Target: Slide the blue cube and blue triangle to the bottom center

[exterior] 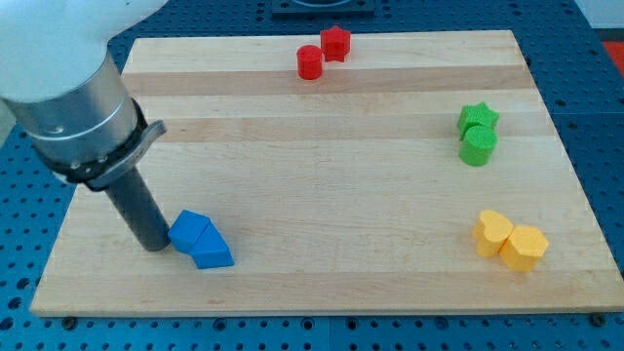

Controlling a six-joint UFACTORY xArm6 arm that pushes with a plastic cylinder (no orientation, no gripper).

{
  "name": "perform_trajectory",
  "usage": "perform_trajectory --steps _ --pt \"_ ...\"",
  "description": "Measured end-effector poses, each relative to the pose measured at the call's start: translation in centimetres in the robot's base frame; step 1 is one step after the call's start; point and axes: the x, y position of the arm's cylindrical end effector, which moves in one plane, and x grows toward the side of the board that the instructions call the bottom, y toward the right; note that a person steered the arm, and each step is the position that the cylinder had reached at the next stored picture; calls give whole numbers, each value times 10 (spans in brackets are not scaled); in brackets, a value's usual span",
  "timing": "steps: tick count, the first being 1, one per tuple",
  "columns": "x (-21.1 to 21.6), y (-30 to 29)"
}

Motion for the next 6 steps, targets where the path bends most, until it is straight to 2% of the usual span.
perform_trajectory --steps 1,2,3,6 --pt "3 -3" --pt "-21 -15" --pt "-25 -16" --pt "-12 47"
